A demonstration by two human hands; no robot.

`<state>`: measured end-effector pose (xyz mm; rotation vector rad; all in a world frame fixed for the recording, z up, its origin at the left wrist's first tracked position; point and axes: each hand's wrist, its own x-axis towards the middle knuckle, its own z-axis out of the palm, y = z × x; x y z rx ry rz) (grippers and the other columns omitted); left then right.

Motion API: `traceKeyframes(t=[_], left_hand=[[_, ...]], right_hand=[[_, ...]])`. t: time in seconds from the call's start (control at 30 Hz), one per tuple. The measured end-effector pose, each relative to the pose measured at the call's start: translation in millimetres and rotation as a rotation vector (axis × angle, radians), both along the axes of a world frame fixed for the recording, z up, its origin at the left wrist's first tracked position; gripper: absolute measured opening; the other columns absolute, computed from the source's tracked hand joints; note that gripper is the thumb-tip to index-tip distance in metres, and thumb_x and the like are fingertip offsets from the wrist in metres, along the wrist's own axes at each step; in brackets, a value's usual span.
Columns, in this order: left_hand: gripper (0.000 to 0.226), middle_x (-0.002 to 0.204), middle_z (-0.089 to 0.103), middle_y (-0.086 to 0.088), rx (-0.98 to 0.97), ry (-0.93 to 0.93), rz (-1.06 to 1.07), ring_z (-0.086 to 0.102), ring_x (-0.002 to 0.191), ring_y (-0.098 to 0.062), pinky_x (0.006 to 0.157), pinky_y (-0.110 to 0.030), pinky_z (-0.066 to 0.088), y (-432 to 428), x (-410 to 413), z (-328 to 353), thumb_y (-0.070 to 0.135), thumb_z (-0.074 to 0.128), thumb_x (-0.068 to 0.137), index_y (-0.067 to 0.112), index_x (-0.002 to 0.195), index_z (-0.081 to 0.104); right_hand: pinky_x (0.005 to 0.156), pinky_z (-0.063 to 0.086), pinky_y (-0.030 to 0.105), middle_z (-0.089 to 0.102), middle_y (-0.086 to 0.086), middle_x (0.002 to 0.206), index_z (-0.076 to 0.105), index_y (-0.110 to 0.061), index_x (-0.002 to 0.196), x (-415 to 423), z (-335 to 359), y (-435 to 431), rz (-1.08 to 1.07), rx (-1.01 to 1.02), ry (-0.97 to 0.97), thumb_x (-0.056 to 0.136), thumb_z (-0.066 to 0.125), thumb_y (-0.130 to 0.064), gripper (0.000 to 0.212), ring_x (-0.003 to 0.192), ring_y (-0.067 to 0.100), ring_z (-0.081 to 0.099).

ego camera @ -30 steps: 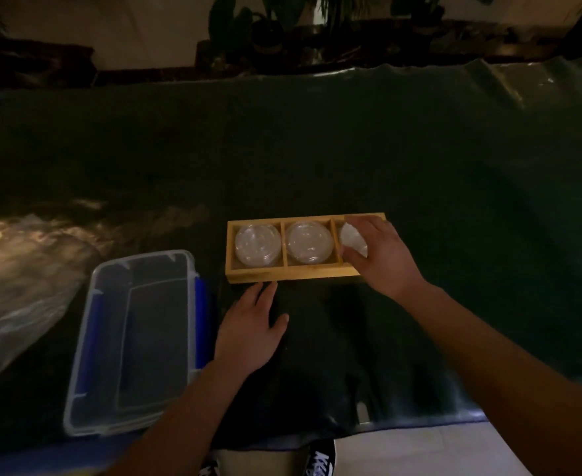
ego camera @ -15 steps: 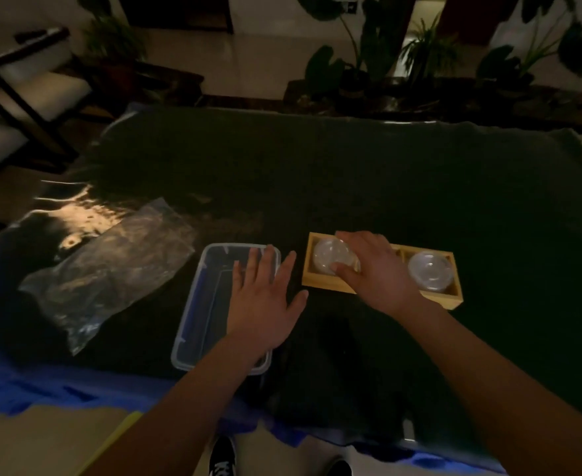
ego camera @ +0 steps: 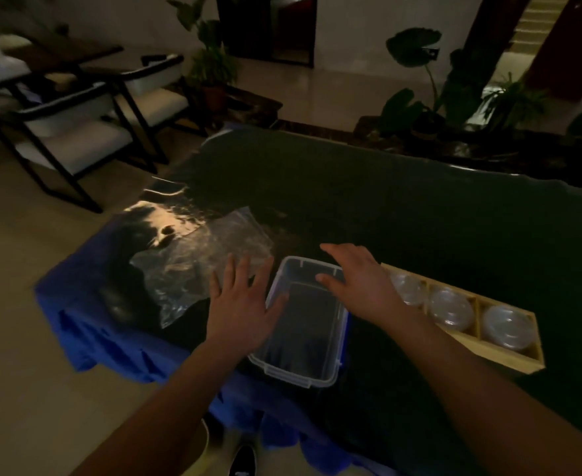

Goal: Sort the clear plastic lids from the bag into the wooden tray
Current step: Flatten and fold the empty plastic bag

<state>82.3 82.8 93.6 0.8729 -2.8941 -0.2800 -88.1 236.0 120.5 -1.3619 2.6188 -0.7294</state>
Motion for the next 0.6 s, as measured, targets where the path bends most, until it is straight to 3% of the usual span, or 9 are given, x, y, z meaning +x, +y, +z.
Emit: traceKeyframes(t=[0.23, 0.43, 0.6], left_hand=[[0.083, 0.173, 0.005, -0.009, 0.080, 0.006, 0.119, -0.005, 0.158, -0.031, 0.124, -0.058, -0.002, -38, 39, -1, 0.078, 0.015, 0.087, 0.039, 0.160, 0.010], [0.076, 0.169, 0.017, -0.009, 0.392, 0.029, 0.319, 0.018, 0.155, -0.034, 0.121, -0.059, 0.029, -81, 75, -31, 0.060, 0.048, 0.098, 0.036, 0.162, 0.014], [0.069, 0.159, 0.034, -0.015, 0.654, 0.181, 0.562, 0.037, 0.143, -0.038, 0.114, -0.057, 0.037, -128, 85, -67, 0.049, 0.055, 0.100, 0.025, 0.158, 0.026]], right_hand=[[0.097, 0.045, 0.036, 0.055, -0.005, 0.137, 0.041, -0.032, 0.145, 16, -14, -54, 0.059, 0.020, -0.010, 0.092, 0.061, -0.044, 0.058, 0.126, 0.013, 0.049], [0.098, 0.047, 0.039, 0.059, -0.002, 0.134, 0.046, -0.029, 0.141, 19, -49, -116, -0.041, 0.075, -0.114, 0.090, 0.066, -0.038, 0.056, 0.124, 0.017, 0.054], [0.092, 0.047, 0.038, 0.060, 0.004, 0.128, 0.055, -0.023, 0.129, 11, -75, -162, -0.160, 0.132, -0.127, 0.092, 0.065, -0.028, 0.039, 0.117, 0.022, 0.058]])
